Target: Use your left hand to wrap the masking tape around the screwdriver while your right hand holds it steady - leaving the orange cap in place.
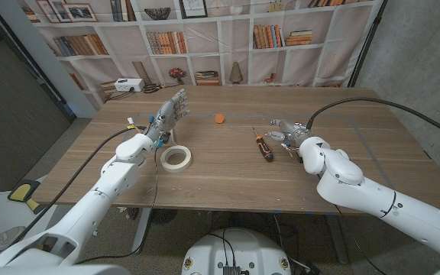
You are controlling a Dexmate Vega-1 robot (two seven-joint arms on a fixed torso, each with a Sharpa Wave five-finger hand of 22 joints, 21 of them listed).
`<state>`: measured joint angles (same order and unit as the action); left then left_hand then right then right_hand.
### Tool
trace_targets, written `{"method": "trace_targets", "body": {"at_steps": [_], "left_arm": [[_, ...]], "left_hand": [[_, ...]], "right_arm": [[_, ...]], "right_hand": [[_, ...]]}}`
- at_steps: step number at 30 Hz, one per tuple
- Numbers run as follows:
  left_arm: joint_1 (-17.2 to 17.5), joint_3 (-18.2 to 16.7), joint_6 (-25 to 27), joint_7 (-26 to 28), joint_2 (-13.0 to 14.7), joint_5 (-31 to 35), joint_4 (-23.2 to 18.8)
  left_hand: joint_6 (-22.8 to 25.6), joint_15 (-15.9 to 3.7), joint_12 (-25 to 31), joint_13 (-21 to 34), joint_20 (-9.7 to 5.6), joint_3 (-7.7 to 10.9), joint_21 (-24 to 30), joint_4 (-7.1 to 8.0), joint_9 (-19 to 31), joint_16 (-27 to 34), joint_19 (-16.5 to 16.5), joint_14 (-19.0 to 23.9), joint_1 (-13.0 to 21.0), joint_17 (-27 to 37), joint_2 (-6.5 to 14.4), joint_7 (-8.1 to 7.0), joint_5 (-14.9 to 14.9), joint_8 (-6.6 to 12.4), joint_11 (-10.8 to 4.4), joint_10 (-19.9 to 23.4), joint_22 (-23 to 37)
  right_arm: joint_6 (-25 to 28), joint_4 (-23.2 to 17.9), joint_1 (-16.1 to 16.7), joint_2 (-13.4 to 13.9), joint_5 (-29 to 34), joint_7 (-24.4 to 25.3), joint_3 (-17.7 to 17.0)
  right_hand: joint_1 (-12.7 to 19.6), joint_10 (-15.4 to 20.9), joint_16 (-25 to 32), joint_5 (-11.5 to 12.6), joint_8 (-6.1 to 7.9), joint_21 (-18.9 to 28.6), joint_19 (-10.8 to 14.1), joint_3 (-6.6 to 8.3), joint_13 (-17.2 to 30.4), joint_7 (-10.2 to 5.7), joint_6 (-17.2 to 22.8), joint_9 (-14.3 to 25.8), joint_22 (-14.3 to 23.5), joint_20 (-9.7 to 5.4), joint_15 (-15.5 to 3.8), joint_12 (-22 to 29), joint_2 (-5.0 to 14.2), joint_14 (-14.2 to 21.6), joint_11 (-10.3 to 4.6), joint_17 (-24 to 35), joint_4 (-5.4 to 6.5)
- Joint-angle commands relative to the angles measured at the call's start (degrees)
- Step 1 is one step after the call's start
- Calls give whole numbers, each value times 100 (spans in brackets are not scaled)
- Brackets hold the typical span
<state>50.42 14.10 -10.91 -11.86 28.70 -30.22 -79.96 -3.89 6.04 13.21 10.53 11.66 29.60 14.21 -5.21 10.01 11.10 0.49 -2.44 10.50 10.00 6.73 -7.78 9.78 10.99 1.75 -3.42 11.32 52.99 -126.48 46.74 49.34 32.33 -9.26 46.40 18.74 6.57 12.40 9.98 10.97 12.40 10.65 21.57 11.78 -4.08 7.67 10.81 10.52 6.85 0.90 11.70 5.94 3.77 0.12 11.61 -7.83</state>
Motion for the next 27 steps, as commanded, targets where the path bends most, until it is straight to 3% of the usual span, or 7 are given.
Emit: {"method": "trace_targets", "body": {"at_steps": [1,16,27], "left_arm": [[-172,41,-39,-131,-74,-50,263],[-360,73,-89,-259,-140,-81,579],[-439,91,-127,-333,-172,-101,699]], "left_hand": [[26,17,21,27,60,3,27,10,9,-4,12,42,-47,17,-13,5,48,-10,-7,-6,33],[32,30,4,29,61,-1,21,15,9,-15,6,42,-62,19,-19,9,48,-18,-15,-8,36],[33,33,-7,31,61,-4,20,21,10,-18,7,47,-72,20,-20,10,50,-23,-4,-9,38]], "right_arm": [[255,224,-383,-165,614,-794,441],[83,589,-650,-415,1015,-1422,655],[-72,793,-764,-519,1380,-2015,738]], "right_hand": [[-21,77,15,1,33,-16,-17,-43,18,15,69,18,16,-5,-29,32,-37,44,1,6,-8],[17,-18,-31,12,43,-38,-70,-52,27,12,87,22,14,0,-30,-2,-80,-57,-18,-1,-49],[323,-132,-76,56,20,-54,-106,73,35,21,-41,26,7,-11,-82,-32,-70,-156,-51,-21,-200]]}}
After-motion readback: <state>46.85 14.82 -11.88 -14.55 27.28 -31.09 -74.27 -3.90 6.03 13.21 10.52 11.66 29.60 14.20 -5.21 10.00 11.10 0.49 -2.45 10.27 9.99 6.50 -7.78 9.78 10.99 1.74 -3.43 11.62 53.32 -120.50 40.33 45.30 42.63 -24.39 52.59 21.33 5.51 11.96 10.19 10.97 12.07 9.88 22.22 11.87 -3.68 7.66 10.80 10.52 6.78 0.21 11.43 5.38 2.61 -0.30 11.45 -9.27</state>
